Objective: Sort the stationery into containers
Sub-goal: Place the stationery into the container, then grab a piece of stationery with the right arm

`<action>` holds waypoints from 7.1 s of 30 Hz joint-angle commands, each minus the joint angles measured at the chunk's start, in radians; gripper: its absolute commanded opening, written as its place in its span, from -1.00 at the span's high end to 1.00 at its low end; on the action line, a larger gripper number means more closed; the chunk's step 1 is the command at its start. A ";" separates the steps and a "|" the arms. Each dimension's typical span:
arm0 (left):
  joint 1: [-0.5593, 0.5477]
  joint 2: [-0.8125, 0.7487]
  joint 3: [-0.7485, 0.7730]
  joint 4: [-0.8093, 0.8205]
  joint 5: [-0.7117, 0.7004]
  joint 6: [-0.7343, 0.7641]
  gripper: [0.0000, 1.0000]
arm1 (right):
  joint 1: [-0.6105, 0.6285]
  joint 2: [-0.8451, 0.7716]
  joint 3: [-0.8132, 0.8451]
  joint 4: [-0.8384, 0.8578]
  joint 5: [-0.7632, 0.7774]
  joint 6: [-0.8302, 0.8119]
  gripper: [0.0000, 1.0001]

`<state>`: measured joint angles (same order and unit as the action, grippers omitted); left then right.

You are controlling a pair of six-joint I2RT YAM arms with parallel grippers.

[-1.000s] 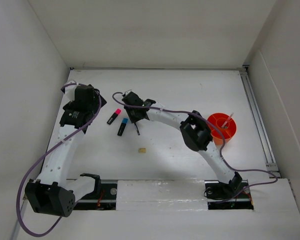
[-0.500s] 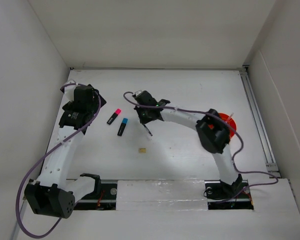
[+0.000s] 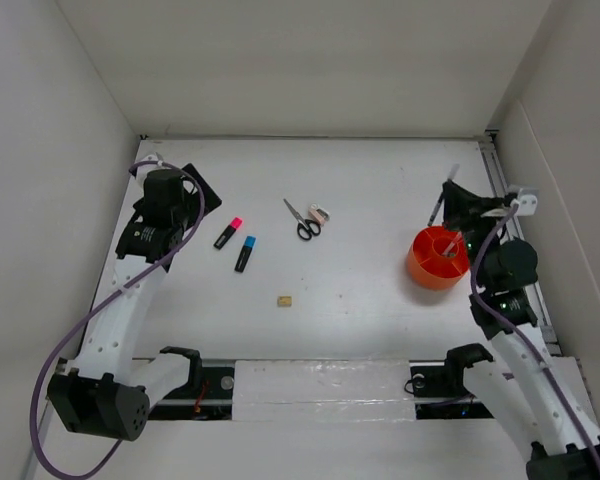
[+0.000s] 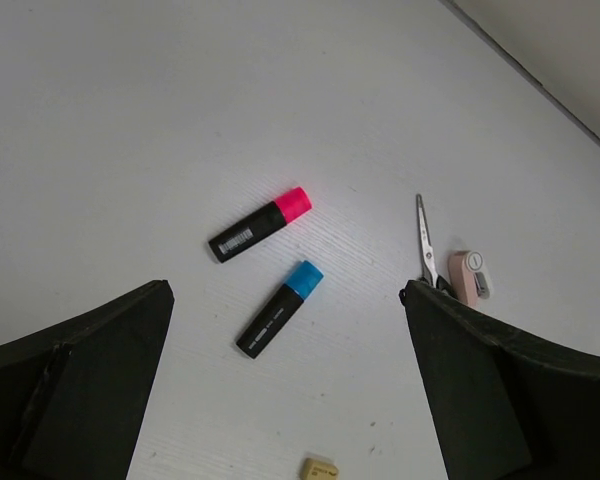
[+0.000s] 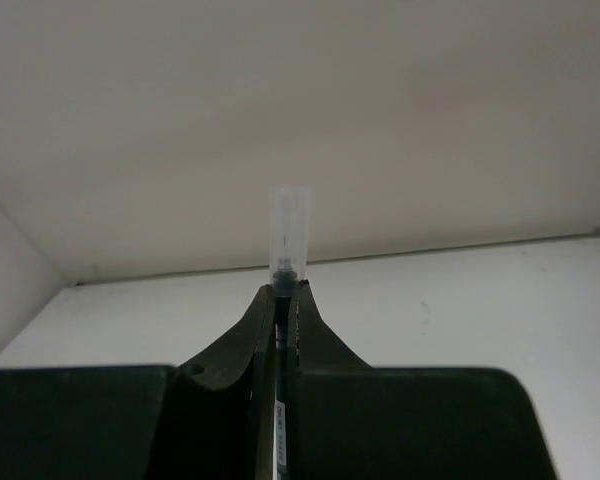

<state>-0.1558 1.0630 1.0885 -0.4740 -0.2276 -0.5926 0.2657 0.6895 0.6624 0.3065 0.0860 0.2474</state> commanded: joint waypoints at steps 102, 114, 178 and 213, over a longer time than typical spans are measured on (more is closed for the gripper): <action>0.001 0.055 -0.022 0.071 0.116 0.048 -0.98 | 0.239 0.505 0.439 -0.519 -0.038 -0.109 -0.88; 0.001 0.057 -0.032 0.089 0.154 0.057 -0.98 | 0.277 1.057 0.836 -0.755 -0.213 -0.172 -0.90; 0.001 0.048 -0.041 0.117 0.269 0.076 -0.98 | 0.228 1.596 1.151 -0.738 -0.223 -0.232 0.45; 0.001 0.048 -0.041 0.117 0.269 0.076 -0.98 | 0.274 1.403 1.100 -0.685 -0.186 -0.143 -0.02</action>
<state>-0.1558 1.1358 1.0550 -0.3855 0.0338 -0.5312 0.5125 2.1822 1.7641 -0.4191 -0.1341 0.0841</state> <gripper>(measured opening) 0.990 0.512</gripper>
